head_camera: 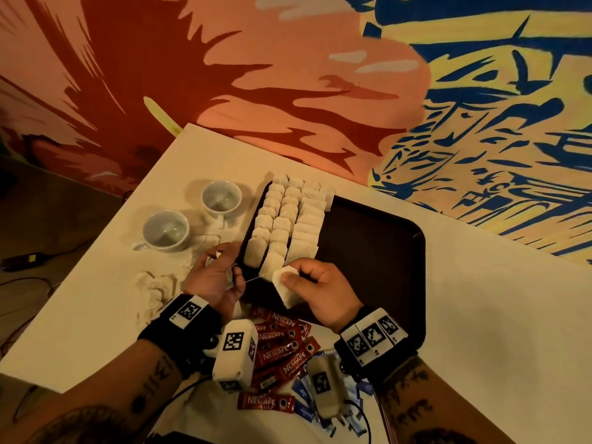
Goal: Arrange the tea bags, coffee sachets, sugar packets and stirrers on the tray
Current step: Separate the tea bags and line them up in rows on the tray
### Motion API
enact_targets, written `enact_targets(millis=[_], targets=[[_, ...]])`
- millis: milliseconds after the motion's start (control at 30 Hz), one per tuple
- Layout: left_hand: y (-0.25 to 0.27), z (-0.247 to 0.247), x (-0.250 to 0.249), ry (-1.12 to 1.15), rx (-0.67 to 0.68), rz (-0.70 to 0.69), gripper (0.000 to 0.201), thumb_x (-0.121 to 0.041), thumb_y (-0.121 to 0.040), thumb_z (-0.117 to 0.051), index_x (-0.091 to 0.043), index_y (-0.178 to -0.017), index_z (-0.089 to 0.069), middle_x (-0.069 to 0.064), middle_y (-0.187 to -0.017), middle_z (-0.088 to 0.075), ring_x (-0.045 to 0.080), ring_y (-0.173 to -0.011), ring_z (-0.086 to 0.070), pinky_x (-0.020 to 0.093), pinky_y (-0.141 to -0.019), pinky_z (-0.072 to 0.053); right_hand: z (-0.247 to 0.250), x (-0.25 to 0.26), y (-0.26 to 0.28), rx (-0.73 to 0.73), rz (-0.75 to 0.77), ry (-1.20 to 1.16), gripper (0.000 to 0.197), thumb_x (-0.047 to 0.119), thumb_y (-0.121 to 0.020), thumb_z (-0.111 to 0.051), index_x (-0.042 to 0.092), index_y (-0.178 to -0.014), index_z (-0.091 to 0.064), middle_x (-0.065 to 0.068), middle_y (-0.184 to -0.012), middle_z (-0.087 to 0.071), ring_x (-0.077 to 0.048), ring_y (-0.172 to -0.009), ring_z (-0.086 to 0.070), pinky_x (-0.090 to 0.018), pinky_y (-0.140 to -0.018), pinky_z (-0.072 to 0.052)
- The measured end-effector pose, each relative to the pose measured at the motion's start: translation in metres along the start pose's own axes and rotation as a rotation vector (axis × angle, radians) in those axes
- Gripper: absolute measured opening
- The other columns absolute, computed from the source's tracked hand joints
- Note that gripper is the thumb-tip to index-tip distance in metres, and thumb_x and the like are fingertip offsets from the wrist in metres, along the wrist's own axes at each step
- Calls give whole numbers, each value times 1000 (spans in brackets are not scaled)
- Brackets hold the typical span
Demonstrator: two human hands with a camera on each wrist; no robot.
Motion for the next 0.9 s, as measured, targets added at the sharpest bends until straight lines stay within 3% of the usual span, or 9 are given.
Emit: enact_targets(millis=[100,167,267,367,467,567,700,800,900], targets=[[-5,-2,-2,51,28,16,14,-18,-91,-69,-27,-88,-59,-10,-60,-58,5,-44,-47,17,-46,-37,-1,2,-1,90,-19,-129,7,28,-76,-70,28,-72,-75,3,-71,-68,-9,-70,-61,-24,-66,-49],[-7,-1,-5,68,26,21,21,-18,-93,-66,-27,-78,-55,-11,-54,-54,5,-40,-43,17,-45,-34,2,4,0,76,-9,-271,13,30,-68,-65,21,-69,-73,-4,-66,-66,-15,-63,-60,-25,-59,-48],[-15,3,-8,50,-14,14,23,-18,-94,-64,-28,-77,-52,-13,-53,-50,4,-41,-38,14,-40,-30,14,9,-4,-107,-15,-612,10,15,-69,-62,7,-74,-63,-12,-65,-58,-21,-57,-56,-30,-56,-43],[-22,9,-11,17,-39,-43,27,-16,-94,-64,-27,-75,-49,-14,-53,-49,3,-38,-34,13,-36,-24,31,6,-12,-351,-35,-787,7,12,-79,-61,11,-82,-67,-9,-81,-63,-20,-69,-60,-32,-58,-48],[-15,6,-14,-55,10,-109,19,-16,-91,-68,-26,-80,-57,-9,-60,-46,5,-39,-32,16,-37,-21,36,6,-17,-406,-20,-550,30,10,-95,-61,27,-75,-76,0,-82,-68,-18,-76,-61,-31,-62,-50],[2,-8,-18,-232,170,-202,10,-20,-86,-74,-25,-95,-72,0,-67,-53,9,-44,-31,20,-41,-23,28,4,-20,-359,15,-272,22,12,-94,-65,25,-81,-76,2,-82,-73,-15,-77,-65,-28,-63,-54],[29,-31,-20,-471,425,-389,31,-13,-84,-72,-20,-114,-71,-9,-84,-74,-4,-52,-58,7,-51,-42,8,3,-22,-270,85,-118,17,7,-91,-68,24,-90,-71,9,-84,-76,-5,-81,-69,-22,-75,-54],[31,-36,-18,-615,548,-419,39,-26,-76,-73,-28,-114,-71,-4,-74,-72,1,-47,-51,13,-49,-42,-2,3,-25,-228,101,-60,25,3,-89,-70,28,-88,-69,11,-83,-76,-6,-81,-70,-24,-77,-55],[23,-26,-21,-709,486,-463,26,-31,-78,-74,-30,-103,-77,16,-65,-65,15,-48,-47,23,-48,-42,-4,-3,-28,-217,94,39,20,14,-88,-75,32,-83,-70,13,-83,-74,-5,-80,-68,-26,-76,-54]])
Point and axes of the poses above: each hand's wrist, its own y-axis away from the middle knuckle, its own z-axis out of the back of the hand, x = y × z, the point moved 4 cm from there along -y, towards the middle knuckle
